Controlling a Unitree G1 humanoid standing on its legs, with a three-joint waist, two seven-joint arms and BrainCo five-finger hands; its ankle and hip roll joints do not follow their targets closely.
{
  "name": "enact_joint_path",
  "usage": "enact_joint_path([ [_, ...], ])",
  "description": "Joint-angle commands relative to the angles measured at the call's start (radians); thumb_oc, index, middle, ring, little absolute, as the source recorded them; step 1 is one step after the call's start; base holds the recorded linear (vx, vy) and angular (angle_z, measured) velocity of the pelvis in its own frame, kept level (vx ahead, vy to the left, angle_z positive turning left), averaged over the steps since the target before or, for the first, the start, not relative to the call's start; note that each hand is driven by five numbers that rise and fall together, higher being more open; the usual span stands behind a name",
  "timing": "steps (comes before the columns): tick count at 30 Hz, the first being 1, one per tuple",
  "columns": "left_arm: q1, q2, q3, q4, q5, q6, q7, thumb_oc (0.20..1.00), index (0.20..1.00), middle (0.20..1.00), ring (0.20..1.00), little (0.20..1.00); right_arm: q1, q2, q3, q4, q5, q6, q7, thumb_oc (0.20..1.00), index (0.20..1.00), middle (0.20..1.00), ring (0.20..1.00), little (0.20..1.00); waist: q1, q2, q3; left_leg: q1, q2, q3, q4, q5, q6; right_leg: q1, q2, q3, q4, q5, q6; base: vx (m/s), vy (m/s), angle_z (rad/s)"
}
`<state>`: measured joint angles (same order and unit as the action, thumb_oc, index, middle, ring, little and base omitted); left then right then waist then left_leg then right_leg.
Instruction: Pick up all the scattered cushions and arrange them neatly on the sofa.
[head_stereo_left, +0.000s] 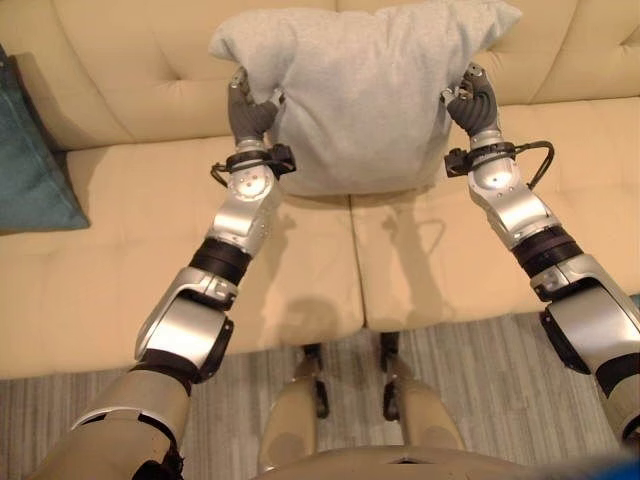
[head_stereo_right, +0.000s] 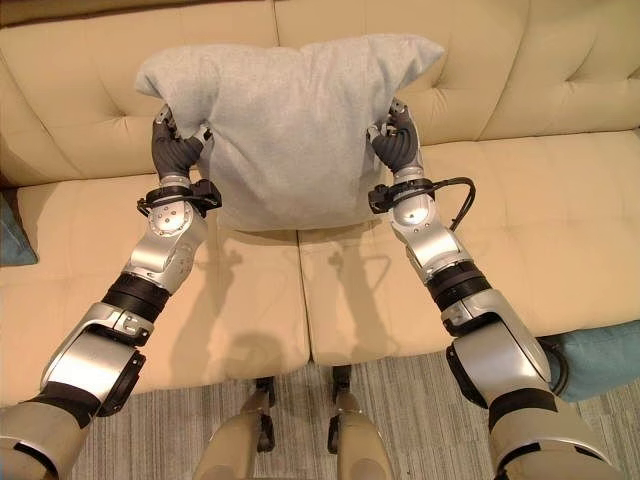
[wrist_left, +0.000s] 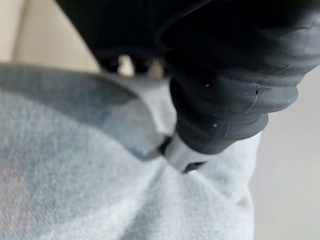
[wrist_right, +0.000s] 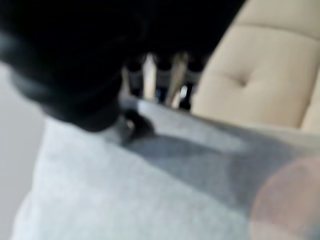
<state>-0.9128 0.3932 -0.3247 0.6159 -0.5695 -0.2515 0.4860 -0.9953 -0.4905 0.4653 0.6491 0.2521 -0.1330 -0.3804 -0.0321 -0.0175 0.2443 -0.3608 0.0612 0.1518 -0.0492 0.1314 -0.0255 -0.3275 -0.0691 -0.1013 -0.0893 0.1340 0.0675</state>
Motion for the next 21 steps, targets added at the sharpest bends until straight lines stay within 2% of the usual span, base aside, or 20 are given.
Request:
enact_joint_path([
  [1, -0.219, -0.026, -0.115, -0.031, 0.043, -0.099, -0.059, 0.200, 0.200, 0.200, 0.200, 0.200, -0.217, 0.062, 0.045, -0.046, -0.014, -0.105, 0.038, 0.200, 0.200, 0.200, 0.200, 0.200, 0.028, -0.035, -0.013, -0.060, 0.004, -0.068, 0.106, -0.038, -0.067, -0.058, -0.048, 0.011, 0.123, -0.039, 0.082, 0.00, 0.000, 0.00],
  [3, -0.224, -0.011, -0.117, -0.023, 0.058, -0.099, -0.059, 0.200, 0.200, 0.200, 0.200, 0.200, -0.225, 0.053, 0.062, -0.032, -0.025, -0.105, 0.049, 0.200, 0.200, 0.200, 0.200, 0.200, 0.033, -0.035, 0.006, -0.095, 0.002, -0.073, 0.121, -0.034, -0.069, -0.094, -0.048, 0.011, 0.128, -0.031, 0.081, -0.02, -0.013, 0.03],
  [10, -0.257, 0.004, -0.114, -0.024, 0.061, -0.112, -0.054, 0.200, 0.200, 0.200, 0.200, 0.200, -0.262, 0.033, 0.066, -0.010, -0.035, -0.107, 0.040, 0.200, 0.200, 0.200, 0.200, 0.200, 0.039, -0.041, 0.015, -0.157, 0.006, -0.082, 0.130, -0.028, -0.079, -0.141, -0.046, 0.004, 0.105, -0.008, 0.087, -0.01, -0.018, 0.03],
  [21, -0.243, -0.014, -0.106, -0.103, 0.058, -0.129, -0.047, 0.200, 0.200, 0.200, 0.200, 0.200, -0.258, 0.018, 0.038, -0.056, -0.019, -0.106, 0.036, 0.200, 0.200, 0.200, 0.200, 0.200, 0.038, -0.040, 0.001, -0.100, -0.003, -0.083, 0.105, -0.034, -0.086, -0.087, -0.056, -0.011, 0.094, -0.022, 0.085, 0.03, 0.004, 0.05],
])
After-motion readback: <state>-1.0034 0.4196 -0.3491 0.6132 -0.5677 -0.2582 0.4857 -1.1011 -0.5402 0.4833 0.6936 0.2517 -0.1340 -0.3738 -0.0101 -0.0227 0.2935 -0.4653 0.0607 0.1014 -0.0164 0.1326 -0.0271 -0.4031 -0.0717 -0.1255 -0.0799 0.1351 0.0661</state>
